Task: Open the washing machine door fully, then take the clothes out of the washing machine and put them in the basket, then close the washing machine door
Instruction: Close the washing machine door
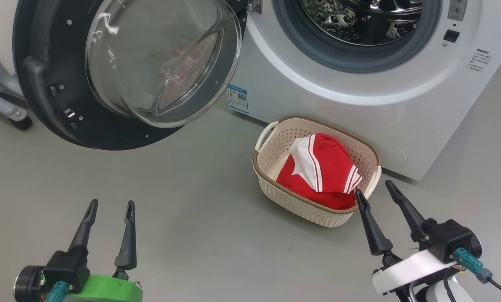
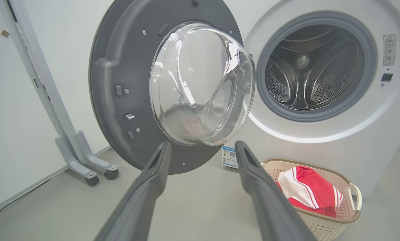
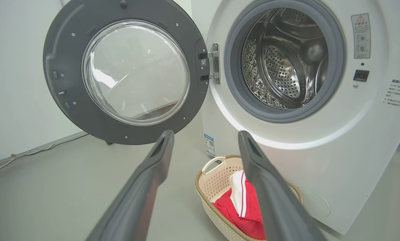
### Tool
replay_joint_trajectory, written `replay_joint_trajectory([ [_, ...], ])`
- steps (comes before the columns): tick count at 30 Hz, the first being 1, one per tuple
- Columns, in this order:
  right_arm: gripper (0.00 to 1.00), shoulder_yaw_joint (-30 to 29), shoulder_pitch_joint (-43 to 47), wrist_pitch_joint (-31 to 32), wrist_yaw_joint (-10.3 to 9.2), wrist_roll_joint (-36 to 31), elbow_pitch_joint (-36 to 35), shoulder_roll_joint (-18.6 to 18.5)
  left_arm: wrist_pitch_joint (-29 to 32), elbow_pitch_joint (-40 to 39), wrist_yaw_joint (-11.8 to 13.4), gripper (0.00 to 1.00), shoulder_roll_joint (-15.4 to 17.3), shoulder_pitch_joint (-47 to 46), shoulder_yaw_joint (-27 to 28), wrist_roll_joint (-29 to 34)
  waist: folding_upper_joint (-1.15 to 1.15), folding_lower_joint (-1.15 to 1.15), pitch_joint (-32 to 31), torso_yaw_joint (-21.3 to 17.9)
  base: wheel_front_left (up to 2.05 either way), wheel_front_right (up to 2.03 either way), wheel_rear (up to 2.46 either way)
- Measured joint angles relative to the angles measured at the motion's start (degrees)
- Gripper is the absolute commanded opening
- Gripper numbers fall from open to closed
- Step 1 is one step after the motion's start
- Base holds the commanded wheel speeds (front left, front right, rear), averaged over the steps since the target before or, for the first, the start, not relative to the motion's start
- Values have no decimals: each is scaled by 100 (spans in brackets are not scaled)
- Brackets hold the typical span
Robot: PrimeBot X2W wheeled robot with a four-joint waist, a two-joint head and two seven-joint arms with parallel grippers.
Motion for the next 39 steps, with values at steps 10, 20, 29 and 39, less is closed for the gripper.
replay_joint_trajectory([
  [10,100,-12,0,0,0,0,2,0,0,1,0,0,0,24,-15,0,0,0,7,-4,0,0,0],
  [20,100,-40,1,0,0,-1,-29,-5,1,-36,0,0,-1,36,21,-443,0,0,107,2,0,0,0],
  [29,100,21,-30,1,0,-70,-142,-110,-10,-399,0,0,90,-65,531,-443,0,0,404,-104,0,0,0],
  [39,100,21,-202,155,0,-233,-337,-359,-16,-768,0,0,653,-832,1447,-701,0,0,921,-274,0,0,0],
])
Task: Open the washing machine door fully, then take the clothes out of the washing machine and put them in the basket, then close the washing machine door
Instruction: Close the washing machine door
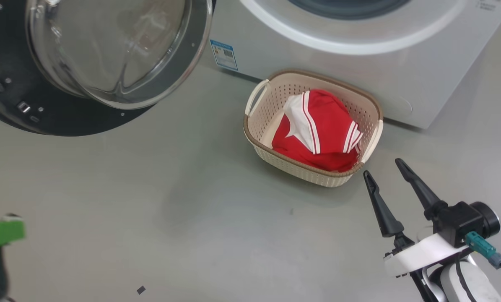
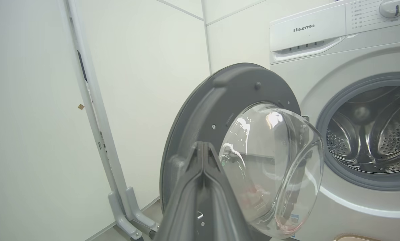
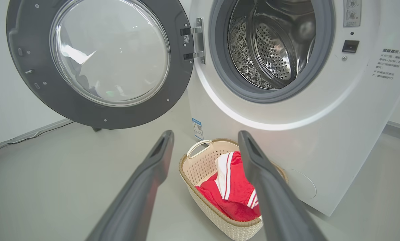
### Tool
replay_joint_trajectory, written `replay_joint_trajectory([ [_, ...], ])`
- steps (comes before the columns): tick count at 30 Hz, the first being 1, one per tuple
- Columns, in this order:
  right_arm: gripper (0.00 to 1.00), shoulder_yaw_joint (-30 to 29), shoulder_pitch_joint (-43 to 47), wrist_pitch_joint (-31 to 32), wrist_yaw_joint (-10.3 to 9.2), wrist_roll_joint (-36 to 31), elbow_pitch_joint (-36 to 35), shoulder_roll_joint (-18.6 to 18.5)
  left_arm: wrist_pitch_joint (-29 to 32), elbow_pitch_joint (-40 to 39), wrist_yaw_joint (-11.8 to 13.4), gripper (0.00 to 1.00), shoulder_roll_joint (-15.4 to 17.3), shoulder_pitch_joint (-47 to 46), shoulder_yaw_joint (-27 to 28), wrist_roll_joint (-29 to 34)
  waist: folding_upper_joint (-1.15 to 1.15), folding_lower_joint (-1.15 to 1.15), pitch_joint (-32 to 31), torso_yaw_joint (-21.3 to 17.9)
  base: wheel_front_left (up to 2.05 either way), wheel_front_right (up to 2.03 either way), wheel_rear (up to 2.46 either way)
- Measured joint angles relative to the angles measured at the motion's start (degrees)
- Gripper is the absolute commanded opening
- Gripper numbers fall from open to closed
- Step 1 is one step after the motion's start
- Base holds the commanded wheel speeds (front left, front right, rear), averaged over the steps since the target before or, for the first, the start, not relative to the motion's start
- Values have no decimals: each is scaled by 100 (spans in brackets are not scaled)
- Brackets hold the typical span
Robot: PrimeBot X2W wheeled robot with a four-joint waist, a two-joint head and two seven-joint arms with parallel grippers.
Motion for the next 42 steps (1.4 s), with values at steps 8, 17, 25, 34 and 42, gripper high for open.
replay_joint_trajectory([
  [8,100,-16,-275,58,0,-53,-143,-162,35,265,27,0,708,-665,882,-392,0,0,449,-216,0,0,0],
  [17,100,-81,-366,174,0,-70,-285,-309,742,1344,112,0,1099,-1634,1749,-1515,0,0,853,-539,0,0,0],
  [25,100,-66,-435,210,0,-70,-336,-379,1564,2380,323,0,1157,-2551,2354,-2725,0,0,1032,-743,0,0,0],
  [34,100,-26,-526,250,0,-69,-385,-402,2316,3379,793,0,1216,-3406,3248,-3941,0,0,1152,-921,0,0,0],
  [42,100,-65,-527,250,0,-68,-402,-417,3027,3975,912,0,1173,-3995,3494,-4606,0,0,1228,-1012,0,0,0],
])
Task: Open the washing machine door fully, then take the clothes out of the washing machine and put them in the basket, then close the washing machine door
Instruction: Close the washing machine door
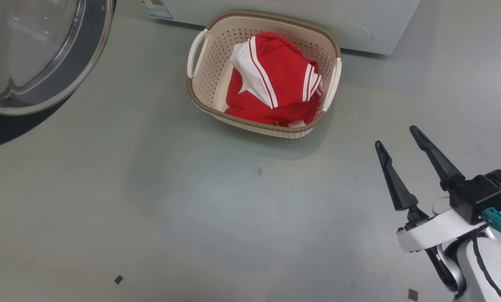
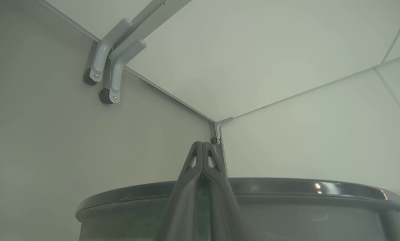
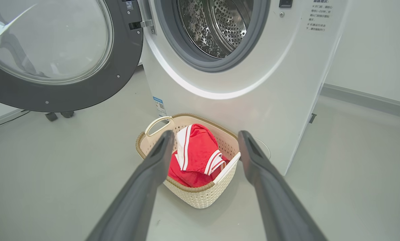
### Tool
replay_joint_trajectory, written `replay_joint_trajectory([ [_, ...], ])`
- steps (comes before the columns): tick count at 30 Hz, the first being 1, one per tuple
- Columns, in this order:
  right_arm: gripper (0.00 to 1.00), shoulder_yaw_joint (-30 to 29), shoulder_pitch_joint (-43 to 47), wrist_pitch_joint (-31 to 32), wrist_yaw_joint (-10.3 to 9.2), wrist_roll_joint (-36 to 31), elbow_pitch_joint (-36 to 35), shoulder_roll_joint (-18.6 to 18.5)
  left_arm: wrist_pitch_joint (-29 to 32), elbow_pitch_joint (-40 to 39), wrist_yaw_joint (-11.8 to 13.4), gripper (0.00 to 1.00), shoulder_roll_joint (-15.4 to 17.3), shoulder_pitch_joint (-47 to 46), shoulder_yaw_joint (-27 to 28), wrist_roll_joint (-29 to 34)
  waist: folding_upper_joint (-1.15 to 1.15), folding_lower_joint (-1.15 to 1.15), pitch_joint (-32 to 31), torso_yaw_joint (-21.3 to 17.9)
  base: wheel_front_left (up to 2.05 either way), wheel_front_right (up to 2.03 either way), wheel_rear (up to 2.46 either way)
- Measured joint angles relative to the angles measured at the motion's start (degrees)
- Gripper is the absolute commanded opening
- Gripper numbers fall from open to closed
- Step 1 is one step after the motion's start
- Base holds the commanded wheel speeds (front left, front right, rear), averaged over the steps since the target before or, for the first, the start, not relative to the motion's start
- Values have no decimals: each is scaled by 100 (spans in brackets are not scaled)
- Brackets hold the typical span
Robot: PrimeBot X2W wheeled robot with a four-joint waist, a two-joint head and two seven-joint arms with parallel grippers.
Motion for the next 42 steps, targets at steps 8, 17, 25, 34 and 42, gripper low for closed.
replay_joint_trajectory([
  [8,100,0,-1,0,0,2,-3,0,410,361,44,0,163,-148,-16,-34,0,0,23,-42,0,0,0],
  [17,100,-5,-4,-1,-1,3,-3,-1,970,571,45,0,359,-253,-224,-86,0,0,22,-58,0,0,0],
  [25,100,-15,-7,-9,-1,23,35,2,1417,689,25,0,447,-253,-349,-142,0,0,-37,-38,0,0,0],
  [34,100,-78,-5,-59,-8,40,88,14,2022,765,-318,0,427,-208,-575,-215,0,0,-168,28,0,0,0],
  [42,100,-66,-4,-101,-8,77,149,35,2689,632,-727,0,16,-242,-1043,-393,0,0,-302,149,0,0,0],
])
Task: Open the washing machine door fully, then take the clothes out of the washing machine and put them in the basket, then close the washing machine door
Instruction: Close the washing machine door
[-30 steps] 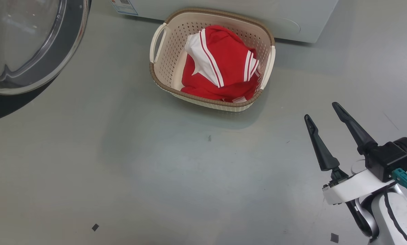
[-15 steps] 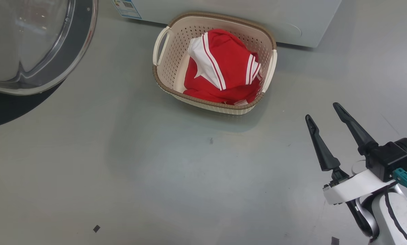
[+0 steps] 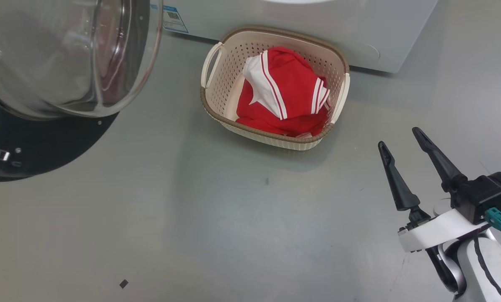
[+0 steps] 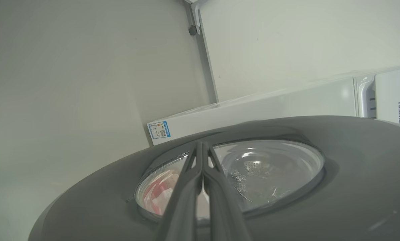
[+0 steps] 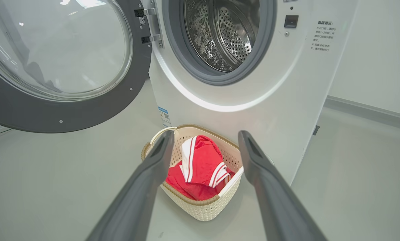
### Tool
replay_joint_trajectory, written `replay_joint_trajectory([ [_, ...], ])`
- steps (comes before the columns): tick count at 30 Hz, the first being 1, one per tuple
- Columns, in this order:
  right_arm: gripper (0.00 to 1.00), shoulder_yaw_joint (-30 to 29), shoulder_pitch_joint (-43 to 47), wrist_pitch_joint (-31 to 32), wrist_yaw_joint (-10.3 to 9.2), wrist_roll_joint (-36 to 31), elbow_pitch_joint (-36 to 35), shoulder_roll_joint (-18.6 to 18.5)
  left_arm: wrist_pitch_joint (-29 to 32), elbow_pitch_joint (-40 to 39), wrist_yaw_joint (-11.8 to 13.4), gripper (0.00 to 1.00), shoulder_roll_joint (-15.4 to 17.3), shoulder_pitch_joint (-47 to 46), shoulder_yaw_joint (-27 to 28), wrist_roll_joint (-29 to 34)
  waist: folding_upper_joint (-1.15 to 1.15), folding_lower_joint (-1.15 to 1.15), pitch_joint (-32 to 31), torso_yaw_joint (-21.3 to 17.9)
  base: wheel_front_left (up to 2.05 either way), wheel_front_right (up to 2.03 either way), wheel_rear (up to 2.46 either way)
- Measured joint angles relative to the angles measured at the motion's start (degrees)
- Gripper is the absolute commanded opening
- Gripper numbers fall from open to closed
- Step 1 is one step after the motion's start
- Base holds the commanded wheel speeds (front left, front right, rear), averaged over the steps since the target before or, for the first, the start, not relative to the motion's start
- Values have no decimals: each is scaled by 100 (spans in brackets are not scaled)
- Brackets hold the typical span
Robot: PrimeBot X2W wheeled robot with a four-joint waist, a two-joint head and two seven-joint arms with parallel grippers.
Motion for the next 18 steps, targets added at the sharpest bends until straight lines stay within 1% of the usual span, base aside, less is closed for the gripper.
replay_joint_trajectory([
  [1,100,0,0,0,0,0,0,0,0,0,0,0,0,0,0,0,0,0,0,0,0,0,0],
  [2,100,16,1,-1,0,5,19,10,146,2,-82,0,-190,1,-91,-11,0,0,-37,26,0,0,0],
  [4,100,32,1,-1,0,5,37,21,220,0,-110,0,-240,3,-129,-23,0,0,-58,37,0,0,0],
  [12,100,75,7,-52,0,18,127,99,649,-158,-288,0,-249,133,-222,-127,0,0,-221,78,0,0,0],
  [18,100,91,7,-53,0,24,137,142,832,-276,-296,0,-285,360,-199,-209,0,0,-296,82,0,0,0],
])
